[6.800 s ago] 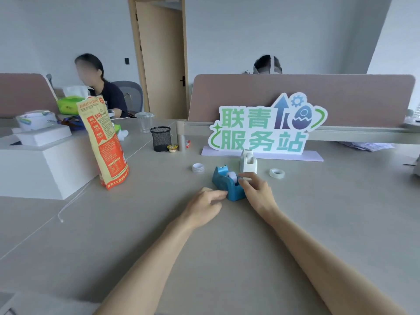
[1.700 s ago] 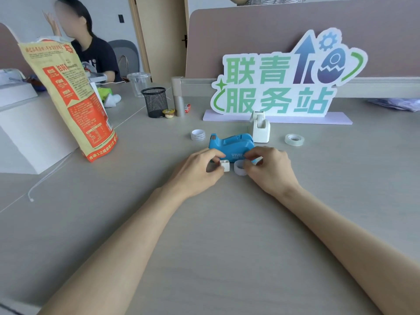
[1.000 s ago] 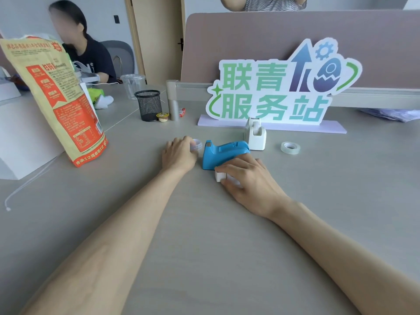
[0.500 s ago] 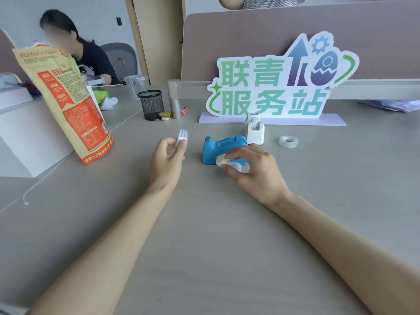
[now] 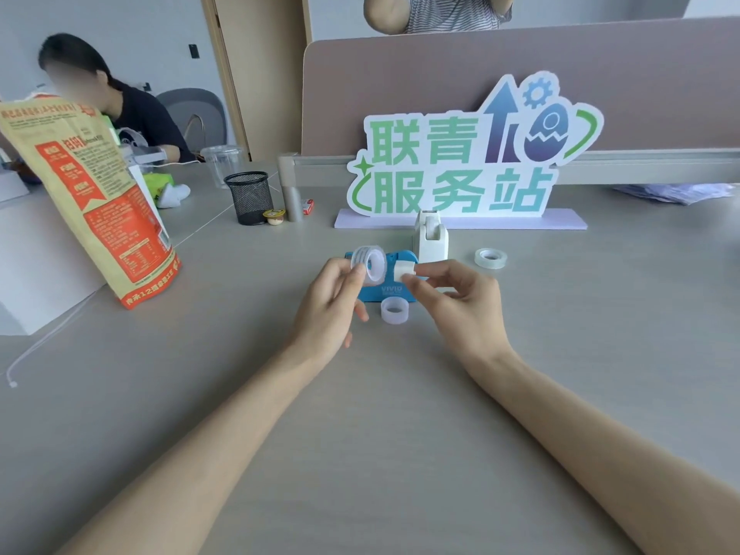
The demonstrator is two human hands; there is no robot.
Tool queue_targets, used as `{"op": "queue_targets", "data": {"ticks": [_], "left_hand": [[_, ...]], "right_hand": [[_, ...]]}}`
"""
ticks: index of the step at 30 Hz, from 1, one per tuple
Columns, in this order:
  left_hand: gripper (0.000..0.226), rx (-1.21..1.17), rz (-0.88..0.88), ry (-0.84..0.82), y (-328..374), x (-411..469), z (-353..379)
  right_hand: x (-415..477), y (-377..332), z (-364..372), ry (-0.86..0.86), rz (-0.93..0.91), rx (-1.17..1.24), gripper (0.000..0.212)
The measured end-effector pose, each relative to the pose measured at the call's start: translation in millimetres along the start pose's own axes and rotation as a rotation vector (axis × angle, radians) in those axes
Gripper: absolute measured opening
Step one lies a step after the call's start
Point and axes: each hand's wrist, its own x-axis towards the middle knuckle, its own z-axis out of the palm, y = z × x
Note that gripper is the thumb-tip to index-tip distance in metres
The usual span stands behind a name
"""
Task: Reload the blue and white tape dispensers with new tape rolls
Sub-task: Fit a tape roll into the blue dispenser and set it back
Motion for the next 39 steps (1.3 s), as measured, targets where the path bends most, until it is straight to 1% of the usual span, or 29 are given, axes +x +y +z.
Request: {"op": "queue_targets", "data": {"ticks": [3,7,10,16,20,22,24,26,27,29,31,34,37,39], "left_hand": [[0.017,0.150,0.044,-0.062,-3.0,-3.0,1.5],[0.020,0.245,0.043,-0.099,-1.7,-6.8,5.9],[0.018,0.245,0.051,-0.094,-0.2,-7.8,5.4],[0.013,0.262,0.073,-0.112,-2.1,-7.8,5.1],[0.007,0.259,0.103,-0.126,-5.5,-6.7,6.5],[0.007,0.246,0.100,-0.129,-4.7,-6.9,5.7],[0.007,0.232,0.099,-0.136,-3.4,-7.6,4.6],[0.008,0.213,0.099,-0.138,-1.8,-8.4,4.3],[0.009,0.203,0.101,-0.137,-0.9,-8.8,4.4],[0.010,0.192,0.107,-0.132,0.5,-9.2,4.7],[0.012,0.201,0.111,-0.126,0.4,-8.5,4.6],[0.016,0.224,0.087,-0.120,-1.5,-6.8,3.4],[0.021,0.214,0.046,-0.125,-0.1,-5.2,1.8],[0.021,0.127,-0.014,-0.138,2.4,-3.9,1.7]], "right_hand": [[-1.1,0.3,0.3,-0.036,0.006,0.051,0.006],[-2.7,-4.2,-1.1,-0.112,0.033,0.137,0.005],[-2.7,-5.8,-0.8,-0.144,0.041,0.146,0.009],[-1.6,-1.7,-1.0,-0.154,0.021,0.112,0.011],[-1.2,-0.1,-1.2,-0.171,-0.016,0.122,0.008],[-0.8,0.9,-0.7,-0.171,-0.041,0.107,0.012],[0.5,2.0,-1.0,-0.164,-0.010,0.129,0.007],[0.8,2.3,-1.4,-0.149,0.048,0.190,0.016],[1.7,3.9,-1.5,-0.139,0.052,0.181,0.020],[2.3,5.4,-1.5,-0.141,0.028,0.113,0.020],[0.9,4.7,-0.3,-0.199,0.033,0.123,0.021],[-0.1,4.7,0.3,-0.286,0.035,0.200,0.025],[0.7,4.2,-0.9,-0.266,0.050,0.214,0.025],[1.8,3.6,-1.6,-0.261,0.098,0.217,0.026]]}}
